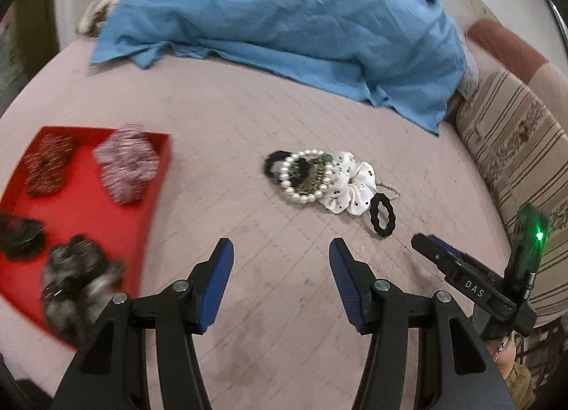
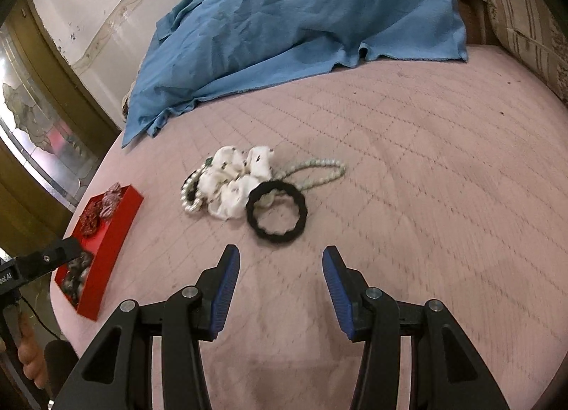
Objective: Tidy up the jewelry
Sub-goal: 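Move both tools back toward the remaining accessories, then grasp pearl bracelet with left tool while right tool grasps black hair tie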
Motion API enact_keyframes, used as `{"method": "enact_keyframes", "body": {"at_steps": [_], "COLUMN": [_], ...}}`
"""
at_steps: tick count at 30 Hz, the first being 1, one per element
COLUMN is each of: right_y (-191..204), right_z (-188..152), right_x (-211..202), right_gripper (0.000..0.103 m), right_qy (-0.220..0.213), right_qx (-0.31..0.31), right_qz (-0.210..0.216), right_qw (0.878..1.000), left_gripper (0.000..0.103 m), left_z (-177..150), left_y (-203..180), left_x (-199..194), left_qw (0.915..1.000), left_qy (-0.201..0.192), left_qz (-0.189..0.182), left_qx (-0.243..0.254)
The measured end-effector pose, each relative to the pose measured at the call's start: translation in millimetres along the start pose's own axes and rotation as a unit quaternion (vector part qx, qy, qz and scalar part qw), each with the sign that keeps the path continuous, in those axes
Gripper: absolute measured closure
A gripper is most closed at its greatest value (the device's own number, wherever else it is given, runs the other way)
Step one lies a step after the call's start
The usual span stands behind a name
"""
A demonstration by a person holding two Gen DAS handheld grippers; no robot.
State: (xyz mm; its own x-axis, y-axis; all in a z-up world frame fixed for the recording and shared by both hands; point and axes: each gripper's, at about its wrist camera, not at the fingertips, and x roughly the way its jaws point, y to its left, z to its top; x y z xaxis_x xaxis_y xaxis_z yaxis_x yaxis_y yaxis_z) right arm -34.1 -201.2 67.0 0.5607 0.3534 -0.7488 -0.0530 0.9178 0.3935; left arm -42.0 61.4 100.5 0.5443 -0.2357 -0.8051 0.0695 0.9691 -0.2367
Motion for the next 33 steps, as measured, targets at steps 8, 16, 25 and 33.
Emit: {"method": "enact_keyframes", "body": {"at_steps": [8, 16, 25, 33], "right_y": [-20, -19, -16, -15], "right_z": [18, 27, 33, 33], "right_x": [30, 52, 69, 59], "right_gripper": [0.052, 0.063, 0.089, 0.093], "right_qy": [-0.001, 0.009, 0.020, 0.004], "right_qx": [0.008, -0.005, -0.011, -0.005], "right_qz": [-0.001, 0.007, 0.015, 0.005], "right_qw": [1.000, 1.000, 1.000, 1.000], "left_gripper": [0.062, 0.069, 0.094, 0.094], "left_z": [18, 47, 54, 48], "left_y": [-21, 2, -4, -11], "left_x": [63, 108, 128, 93], "left_qw": [0.9991, 0.9991, 0.9988, 0.9993], "left_qy": [0.019, 0.034, 0.045, 0.022], "left_qz": [0.010, 0.000, -0.001, -0.011], "left_qx": [0.036, -0.026, -0.018, -0.027]}}
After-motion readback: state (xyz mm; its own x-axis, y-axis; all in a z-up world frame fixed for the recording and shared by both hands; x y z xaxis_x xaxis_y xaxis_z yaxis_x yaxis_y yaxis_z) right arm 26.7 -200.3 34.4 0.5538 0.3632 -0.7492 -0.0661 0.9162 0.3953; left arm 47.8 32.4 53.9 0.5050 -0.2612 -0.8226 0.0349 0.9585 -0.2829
